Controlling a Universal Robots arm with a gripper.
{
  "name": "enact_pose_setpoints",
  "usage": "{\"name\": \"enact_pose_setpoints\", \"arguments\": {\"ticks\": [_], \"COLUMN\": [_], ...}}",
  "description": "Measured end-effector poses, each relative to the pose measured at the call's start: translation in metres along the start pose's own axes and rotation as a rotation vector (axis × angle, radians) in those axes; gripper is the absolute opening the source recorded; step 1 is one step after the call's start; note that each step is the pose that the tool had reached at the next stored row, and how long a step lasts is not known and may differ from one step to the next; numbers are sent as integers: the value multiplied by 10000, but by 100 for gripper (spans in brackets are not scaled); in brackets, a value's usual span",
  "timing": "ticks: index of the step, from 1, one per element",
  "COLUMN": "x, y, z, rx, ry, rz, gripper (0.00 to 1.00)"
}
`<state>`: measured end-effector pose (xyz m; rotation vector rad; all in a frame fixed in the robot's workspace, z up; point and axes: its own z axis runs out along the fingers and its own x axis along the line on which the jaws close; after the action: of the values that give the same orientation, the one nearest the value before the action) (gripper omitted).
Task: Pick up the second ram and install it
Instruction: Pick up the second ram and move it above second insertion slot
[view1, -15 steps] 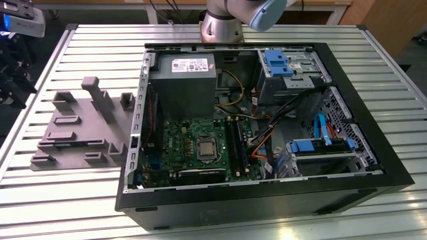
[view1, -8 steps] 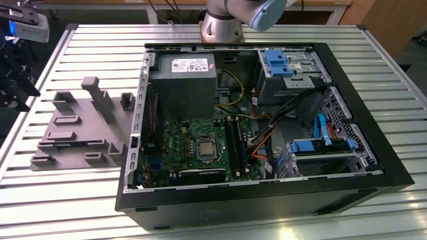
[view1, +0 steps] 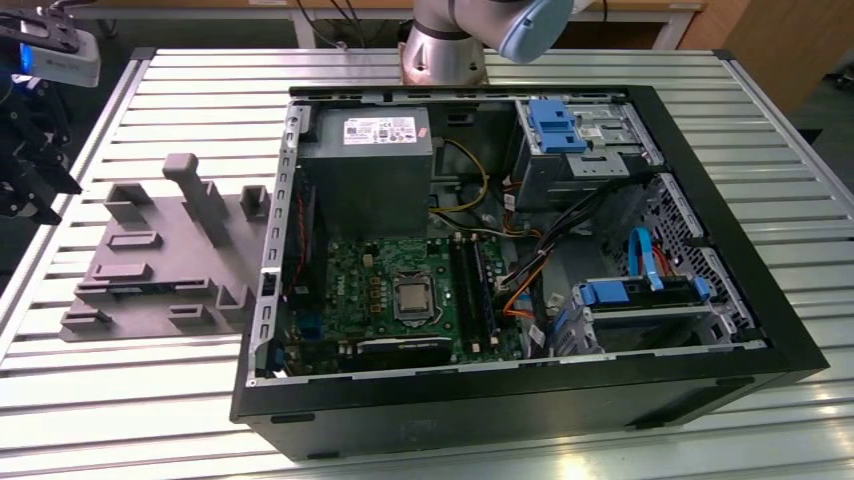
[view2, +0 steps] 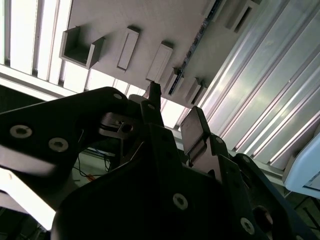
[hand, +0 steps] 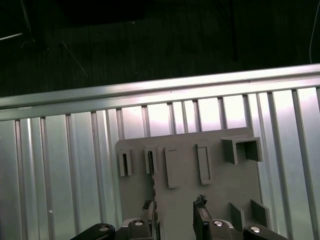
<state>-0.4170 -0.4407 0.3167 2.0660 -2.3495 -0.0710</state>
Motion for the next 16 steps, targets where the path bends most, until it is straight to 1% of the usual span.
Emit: {"name": "enact_pose_setpoints", "arguments": {"ticks": [3,5,12,14,16], "x": [1,10,62,69,71], "y": [0,-2,-14,-15,-17], "z": [4,23,140,167,182], "rx": [0,3,5,31,88], "ry": [-1,-2,3,-2,-7], "rz": [0,0,-82,-81,-84], "gripper": [44,44,44,44,44]}}
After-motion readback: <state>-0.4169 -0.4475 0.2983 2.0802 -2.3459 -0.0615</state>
